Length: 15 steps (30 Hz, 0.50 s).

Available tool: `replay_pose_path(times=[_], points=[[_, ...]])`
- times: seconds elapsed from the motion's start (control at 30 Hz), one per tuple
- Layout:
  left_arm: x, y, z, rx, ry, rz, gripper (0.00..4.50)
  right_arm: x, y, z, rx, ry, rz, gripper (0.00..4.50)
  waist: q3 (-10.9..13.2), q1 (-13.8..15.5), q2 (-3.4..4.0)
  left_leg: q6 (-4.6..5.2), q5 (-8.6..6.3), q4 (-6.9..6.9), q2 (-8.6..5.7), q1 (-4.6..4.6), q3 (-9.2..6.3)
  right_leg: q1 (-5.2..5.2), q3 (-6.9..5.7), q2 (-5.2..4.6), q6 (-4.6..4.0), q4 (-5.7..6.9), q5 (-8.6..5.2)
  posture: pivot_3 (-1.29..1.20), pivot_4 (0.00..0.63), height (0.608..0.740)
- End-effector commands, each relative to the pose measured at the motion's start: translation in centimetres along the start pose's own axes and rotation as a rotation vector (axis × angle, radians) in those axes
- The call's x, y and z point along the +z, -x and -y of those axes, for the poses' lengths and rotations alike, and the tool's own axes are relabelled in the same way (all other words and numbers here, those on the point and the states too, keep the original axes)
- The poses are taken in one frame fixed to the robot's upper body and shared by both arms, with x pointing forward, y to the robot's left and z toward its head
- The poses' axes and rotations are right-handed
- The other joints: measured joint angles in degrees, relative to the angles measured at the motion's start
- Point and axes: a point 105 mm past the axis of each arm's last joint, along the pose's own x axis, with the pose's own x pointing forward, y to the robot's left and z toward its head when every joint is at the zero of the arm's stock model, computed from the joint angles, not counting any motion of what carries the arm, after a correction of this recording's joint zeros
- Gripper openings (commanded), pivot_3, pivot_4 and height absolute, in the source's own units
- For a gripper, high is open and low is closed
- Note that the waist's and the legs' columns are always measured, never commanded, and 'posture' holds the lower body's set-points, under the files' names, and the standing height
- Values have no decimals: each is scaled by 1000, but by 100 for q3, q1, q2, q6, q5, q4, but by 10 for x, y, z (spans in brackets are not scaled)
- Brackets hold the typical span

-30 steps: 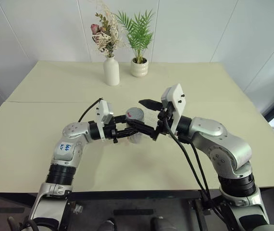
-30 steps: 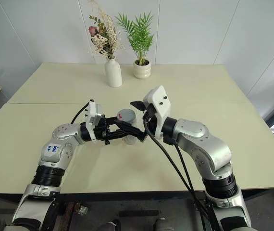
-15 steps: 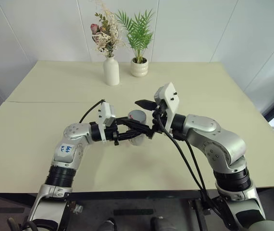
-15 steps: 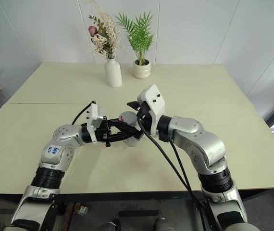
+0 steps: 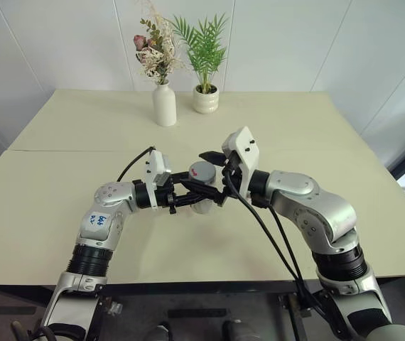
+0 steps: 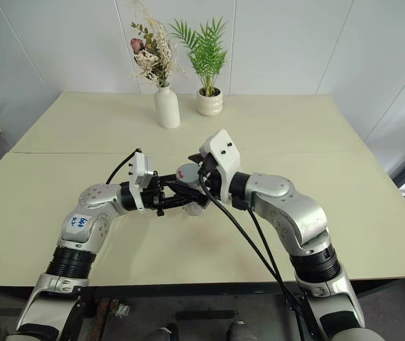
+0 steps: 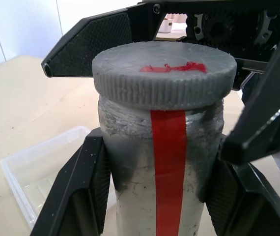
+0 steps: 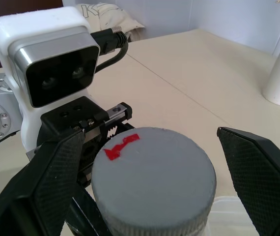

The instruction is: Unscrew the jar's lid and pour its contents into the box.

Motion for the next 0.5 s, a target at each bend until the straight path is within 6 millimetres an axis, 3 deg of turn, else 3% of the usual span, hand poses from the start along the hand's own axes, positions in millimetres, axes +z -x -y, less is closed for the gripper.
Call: replay_pose_path(times=[0.03,0.1,0.2,0.33,0.5], points=[[14,-1,3,-14,-56,29,2156,16,0,-2,13,43,52,4500,0,0,0,0,0,0,0,0,0,0,0,0,0,0,0,0,150,740],[14,-1,3,-13,-57,30,2156,16,-1,-3,17,44,53,4500,0,0,0,0,0,0,0,0,0,0,0,0,0,0,0,0,150,740],[14,-1,2,-8,-57,28,2156,17,-1,-4,24,40,55,3943,0,-1,0,0,0,0,0,0,0,0,0,0,-1,0,0,0,150,740],[14,-1,1,-4,-58,27,2156,13,-1,-7,38,41,47,2641,0,-1,0,0,0,-1,0,0,0,0,0,0,-1,-1,-1,0,150,740],[14,0,1,0,-55,28,2156,12,-1,-7,41,36,46,2576,0,0,0,0,0,-1,0,0,0,0,0,0,-1,-1,-1,0,150,740]])
